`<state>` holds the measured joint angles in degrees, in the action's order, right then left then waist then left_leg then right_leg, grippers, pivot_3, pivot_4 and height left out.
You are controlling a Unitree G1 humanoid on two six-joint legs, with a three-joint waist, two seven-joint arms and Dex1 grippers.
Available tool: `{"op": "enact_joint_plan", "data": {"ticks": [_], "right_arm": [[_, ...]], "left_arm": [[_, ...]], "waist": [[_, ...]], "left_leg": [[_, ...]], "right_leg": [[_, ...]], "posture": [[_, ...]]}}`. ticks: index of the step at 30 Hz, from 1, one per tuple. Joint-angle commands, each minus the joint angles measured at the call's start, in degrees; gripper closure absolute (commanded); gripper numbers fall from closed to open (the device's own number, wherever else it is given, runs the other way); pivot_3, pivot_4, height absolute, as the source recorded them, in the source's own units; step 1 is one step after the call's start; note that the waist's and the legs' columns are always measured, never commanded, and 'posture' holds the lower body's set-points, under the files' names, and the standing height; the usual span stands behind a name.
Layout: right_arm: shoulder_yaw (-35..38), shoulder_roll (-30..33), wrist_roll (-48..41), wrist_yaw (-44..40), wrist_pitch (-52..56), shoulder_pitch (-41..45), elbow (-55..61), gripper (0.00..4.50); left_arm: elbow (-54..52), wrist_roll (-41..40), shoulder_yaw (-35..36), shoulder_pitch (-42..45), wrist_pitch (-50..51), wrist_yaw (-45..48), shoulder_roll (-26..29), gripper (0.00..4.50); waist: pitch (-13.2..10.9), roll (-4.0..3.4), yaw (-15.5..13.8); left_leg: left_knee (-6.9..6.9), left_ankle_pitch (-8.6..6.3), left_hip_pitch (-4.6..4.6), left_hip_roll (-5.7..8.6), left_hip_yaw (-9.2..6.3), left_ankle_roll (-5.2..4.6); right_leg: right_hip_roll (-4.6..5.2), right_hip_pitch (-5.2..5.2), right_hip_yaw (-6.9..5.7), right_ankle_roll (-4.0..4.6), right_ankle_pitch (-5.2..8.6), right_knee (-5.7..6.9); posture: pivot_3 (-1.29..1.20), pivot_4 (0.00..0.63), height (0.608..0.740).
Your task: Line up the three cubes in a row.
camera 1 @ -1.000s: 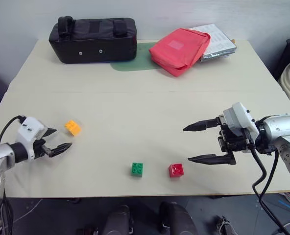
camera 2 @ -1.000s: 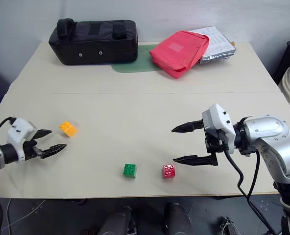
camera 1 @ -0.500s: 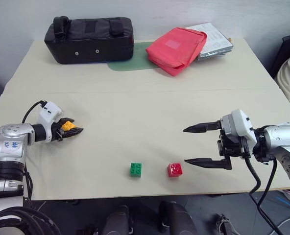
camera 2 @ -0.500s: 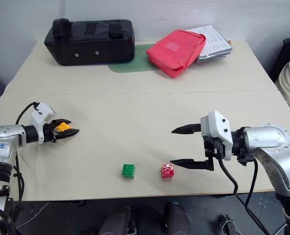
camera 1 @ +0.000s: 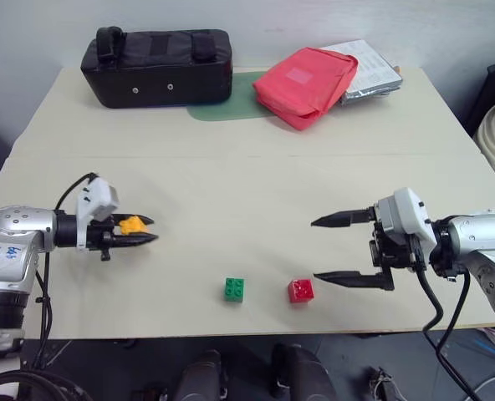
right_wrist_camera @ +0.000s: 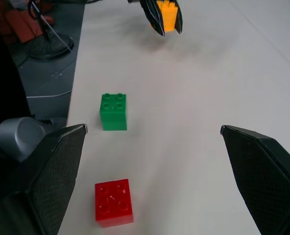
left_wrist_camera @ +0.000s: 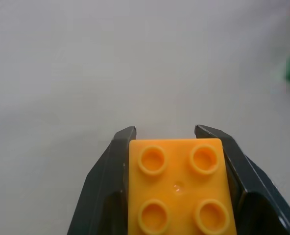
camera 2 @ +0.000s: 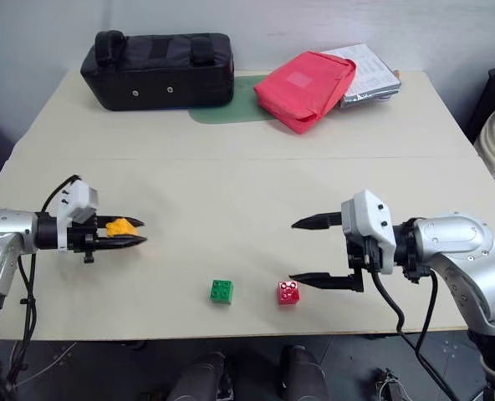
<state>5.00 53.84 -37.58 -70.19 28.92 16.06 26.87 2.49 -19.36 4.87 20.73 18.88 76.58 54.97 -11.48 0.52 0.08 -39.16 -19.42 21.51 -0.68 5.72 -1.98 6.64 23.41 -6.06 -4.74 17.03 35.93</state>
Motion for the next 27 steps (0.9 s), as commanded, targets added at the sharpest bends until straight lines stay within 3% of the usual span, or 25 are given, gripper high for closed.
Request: {"op": "enact_joint_plan", "data": {"ticks": [1,11,27], "right_arm": [[0.3,1.7,0.4,-2.3,-1.7,-2.7,2.6,0.0],[1.7,1.5,-0.1,-0.8,-1.5,-6.9,5.4,0.0],[0.4,1.0,0.8,0.5,-2.4,-6.9,5.3,0.0]], "left_arm": [[-5.2,3.0,-4.1,-4.2,-7.8,5.9,3.2,2.95],[0.7,9.3,-10.2,-1.1,-18.4,5.9,1.3,2.95],[0.7,8.0,-11.3,-1.5,-16.2,6.1,-0.4,2.95]], "waist": [[0.0,-0.02,0.2],[0.0,-0.03,-0.1],[0.0,-0.03,-0.1]], "left_leg": [[0.01,0.0,-0.03,0.0,0.01,0.01],[0.04,0.01,-0.09,0.0,0.09,0.01],[0.02,0.01,-0.06,-0.01,0.09,-0.01]], "right_leg": [[-0.01,0.01,0.0,0.01,0.01,0.0],[-0.01,0.05,0.07,0.06,0.03,-0.03],[-0.04,0.05,0.05,0.06,0.03,0.02]], "posture": [[0.0,0.15,0.74],[0.0,0.15,0.74],[0.0,0.15,0.74]]}}
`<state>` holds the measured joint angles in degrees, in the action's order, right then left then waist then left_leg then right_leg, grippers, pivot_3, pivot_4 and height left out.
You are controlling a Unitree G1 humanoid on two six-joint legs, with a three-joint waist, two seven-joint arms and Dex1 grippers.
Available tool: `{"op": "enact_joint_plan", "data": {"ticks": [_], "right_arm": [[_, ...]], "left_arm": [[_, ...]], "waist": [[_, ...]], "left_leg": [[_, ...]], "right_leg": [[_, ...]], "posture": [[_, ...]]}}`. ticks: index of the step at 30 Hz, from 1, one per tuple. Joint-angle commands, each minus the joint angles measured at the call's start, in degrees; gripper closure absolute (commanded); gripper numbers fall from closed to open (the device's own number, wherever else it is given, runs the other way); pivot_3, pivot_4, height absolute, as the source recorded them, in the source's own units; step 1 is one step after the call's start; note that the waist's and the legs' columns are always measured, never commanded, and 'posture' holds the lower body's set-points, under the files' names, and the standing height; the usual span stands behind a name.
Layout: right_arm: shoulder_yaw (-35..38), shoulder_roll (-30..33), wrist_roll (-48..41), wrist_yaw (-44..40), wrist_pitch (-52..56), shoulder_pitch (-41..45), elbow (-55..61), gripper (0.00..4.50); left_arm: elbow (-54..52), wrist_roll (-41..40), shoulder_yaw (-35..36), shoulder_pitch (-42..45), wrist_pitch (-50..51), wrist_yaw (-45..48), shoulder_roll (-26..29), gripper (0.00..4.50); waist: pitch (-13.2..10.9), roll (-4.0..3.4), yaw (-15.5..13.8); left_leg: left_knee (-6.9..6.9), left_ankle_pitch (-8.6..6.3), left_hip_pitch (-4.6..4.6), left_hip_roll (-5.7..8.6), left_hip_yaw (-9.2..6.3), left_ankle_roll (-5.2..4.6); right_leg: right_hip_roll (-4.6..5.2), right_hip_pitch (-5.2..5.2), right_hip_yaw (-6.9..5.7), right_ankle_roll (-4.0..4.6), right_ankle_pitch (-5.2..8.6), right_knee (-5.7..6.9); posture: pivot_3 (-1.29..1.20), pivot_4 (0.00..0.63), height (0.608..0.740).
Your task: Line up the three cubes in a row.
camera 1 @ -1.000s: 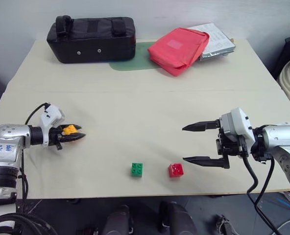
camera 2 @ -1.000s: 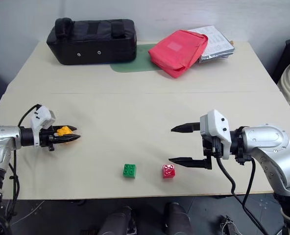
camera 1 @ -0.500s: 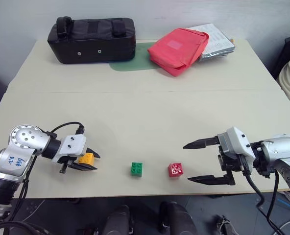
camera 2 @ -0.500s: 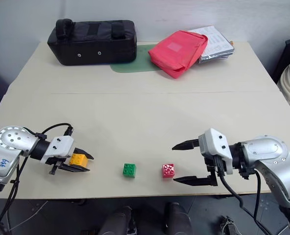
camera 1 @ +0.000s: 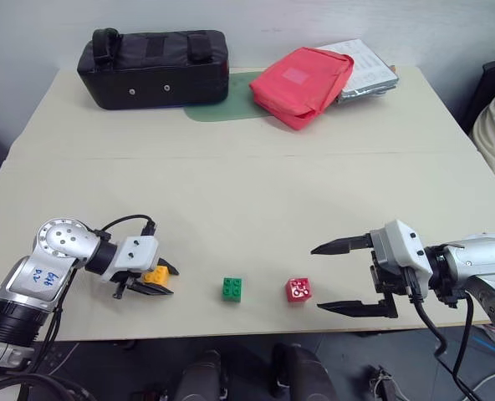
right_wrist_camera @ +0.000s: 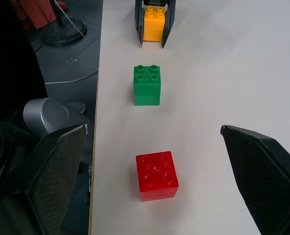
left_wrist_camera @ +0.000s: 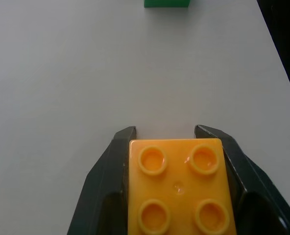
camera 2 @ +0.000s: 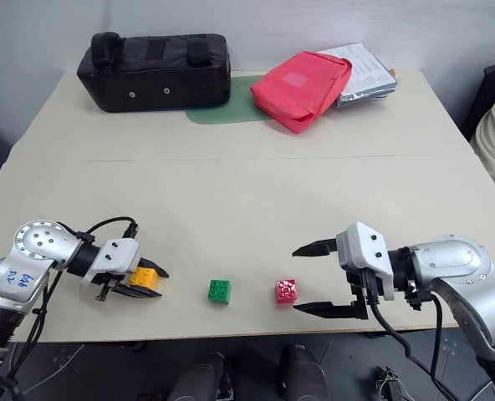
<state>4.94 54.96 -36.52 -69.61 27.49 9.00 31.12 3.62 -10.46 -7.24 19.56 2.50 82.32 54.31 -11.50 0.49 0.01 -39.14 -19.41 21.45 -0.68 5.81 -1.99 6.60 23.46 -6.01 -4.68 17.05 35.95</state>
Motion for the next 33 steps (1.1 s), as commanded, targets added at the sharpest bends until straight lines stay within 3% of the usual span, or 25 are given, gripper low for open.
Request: {"op": "enact_joint_plan", "data": {"ticks": [1,2,4,12,24,27,33], "right_arm": [[0.4,-0.1,-0.3,0.0,-1.0,0.2,1.1,0.0],[0.4,-0.2,-0.2,0.0,-1.0,0.2,1.0,0.0],[0.3,-0.2,0.0,-0.1,-1.3,0.2,0.7,0.0],[1.7,1.2,1.6,-2.5,-3.2,-2.4,-0.3,0.0],[18.5,8.3,-0.3,-14.3,-6.1,-11.1,-11.5,0.0],[21.6,9.1,-0.6,-18.0,-6.8,-13.2,-13.8,0.0],[22.2,9.4,-0.2,-19.8,-7.7,-13.1,-15.3,0.0]], "left_arm": [[-0.5,-0.8,0.8,-0.6,0.2,0.1,0.3,2.95],[-0.5,-0.7,0.9,-0.9,0.2,-0.2,0.3,2.95],[-0.8,-1.0,1.1,-1.7,0.2,-0.7,0.0,2.22],[-3.4,-3.6,4.0,-5.1,1.5,-1.0,1.6,0.01],[-11.5,-16.5,32.2,-23.0,15.0,4.9,14.7,0.01],[-10.6,-17.2,35.9,-24.0,15.9,5.8,15.9,0.01],[-11.6,-17.9,36.2,-23.7,16.1,5.7,16.7,0.01]], "waist": [[0.0,0.0,0.0],[0.0,0.0,0.0],[0.0,0.0,0.0],[0.0,0.0,-0.3],[0.0,-0.02,0.1],[0.0,-0.02,-0.2],[0.0,-0.05,0.1]], "left_leg": [[0.0,0.0,0.0,0.0,0.0,0.0],[0.0,0.0,0.0,0.0,0.0,0.0],[-0.01,0.0,0.0,0.0,0.0,0.0],[-0.06,0.02,-0.04,0.0,-0.02,-0.01],[-0.01,0.0,-0.08,-0.03,-0.09,0.01],[-0.01,0.0,-0.11,-0.02,-0.16,0.02],[0.02,-0.03,-0.14,-0.02,-0.15,0.08]], "right_leg": [[0.0,0.0,0.0,0.0,0.0,0.0],[0.0,0.0,0.0,0.0,0.0,0.0],[0.0,0.0,0.01,0.0,0.0,0.0],[0.03,-0.05,0.0,0.0,0.0,-0.04],[0.04,-0.1,-0.01,0.01,0.01,-0.15],[0.06,-0.16,-0.05,0.02,0.01,-0.16],[0.06,-0.14,-0.03,0.05,0.03,-0.13]], "posture": [[0.0,0.15,0.74],[0.0,0.15,0.74],[0.0,0.15,0.74],[0.0,0.15,0.74],[0.0,0.15,0.74],[0.0,0.15,0.74],[0.0,0.15,0.74]]}}
